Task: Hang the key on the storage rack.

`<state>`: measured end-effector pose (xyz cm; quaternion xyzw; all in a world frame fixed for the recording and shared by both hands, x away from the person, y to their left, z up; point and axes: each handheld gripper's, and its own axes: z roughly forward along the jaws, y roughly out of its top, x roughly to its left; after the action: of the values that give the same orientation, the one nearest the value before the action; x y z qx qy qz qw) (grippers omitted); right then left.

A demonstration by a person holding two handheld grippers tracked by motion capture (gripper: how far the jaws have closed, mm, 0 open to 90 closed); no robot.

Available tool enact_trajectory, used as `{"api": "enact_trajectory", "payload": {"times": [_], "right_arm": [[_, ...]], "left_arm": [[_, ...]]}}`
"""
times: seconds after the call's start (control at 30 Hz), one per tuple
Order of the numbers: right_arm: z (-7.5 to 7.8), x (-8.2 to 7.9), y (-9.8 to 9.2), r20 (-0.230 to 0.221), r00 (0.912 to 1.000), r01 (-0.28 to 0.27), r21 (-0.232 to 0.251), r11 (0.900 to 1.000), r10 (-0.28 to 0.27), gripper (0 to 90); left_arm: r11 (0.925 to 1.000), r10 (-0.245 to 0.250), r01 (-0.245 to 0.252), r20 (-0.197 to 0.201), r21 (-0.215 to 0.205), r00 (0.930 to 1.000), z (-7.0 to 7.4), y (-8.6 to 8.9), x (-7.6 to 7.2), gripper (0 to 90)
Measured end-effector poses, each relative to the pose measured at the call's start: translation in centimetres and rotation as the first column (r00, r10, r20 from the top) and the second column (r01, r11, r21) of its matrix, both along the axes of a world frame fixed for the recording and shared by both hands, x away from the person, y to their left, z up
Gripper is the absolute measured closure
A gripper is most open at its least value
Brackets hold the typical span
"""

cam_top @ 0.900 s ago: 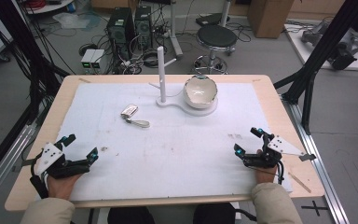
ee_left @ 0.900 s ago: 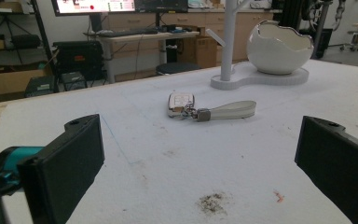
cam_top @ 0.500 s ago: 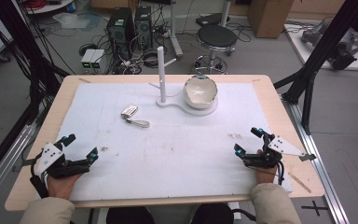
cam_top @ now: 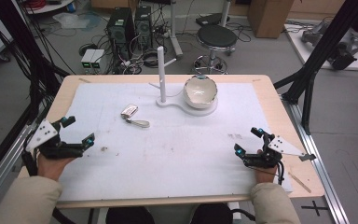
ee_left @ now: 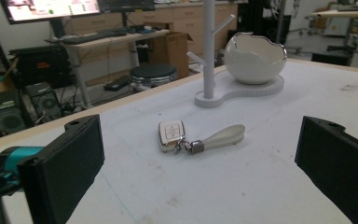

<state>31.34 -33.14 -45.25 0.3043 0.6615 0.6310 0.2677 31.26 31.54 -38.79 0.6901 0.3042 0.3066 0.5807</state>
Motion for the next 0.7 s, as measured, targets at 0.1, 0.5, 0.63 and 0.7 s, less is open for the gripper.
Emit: {"api": "enact_trajectory", "payload": {"times": [0.1, 0.5, 0.63, 0.7], "right_arm": [[0.0, 0.0, 0.0, 0.0, 1.0, 0.0, 0.0, 1.0, 0.0, 0.6], [0.0, 0.0, 0.0, 0.001, 1.0, 0.0, -0.002, 1.0, 0.0, 0.6], [0.0, 0.0, 0.0, 0.001, 1.0, 0.0, -0.001, 1.0, 0.0, 0.6], [0.0, 0.0, 0.0, -0.001, 1.0, 0.0, 0.0, 1.0, 0.0, 0.6]], "left_arm": [[0.9978, -0.051, 0.051, -0.018, 0.043, 0.9986, 1.5, -0.4, 1.7, 1.7], [0.9214, -0.225, 0.261, -0.152, 0.288, 0.9624, 6.3, -3.8, 8.5, 1.7], [0.8872, -0.266, 0.323, -0.205, 0.33, 0.9419, 7.2, -4.8, 10.3, 1.7], [0.8632, -0.291, 0.357, -0.227, 0.357, 0.9294, 7.6, -5.3, 11.1, 1.7]]}}
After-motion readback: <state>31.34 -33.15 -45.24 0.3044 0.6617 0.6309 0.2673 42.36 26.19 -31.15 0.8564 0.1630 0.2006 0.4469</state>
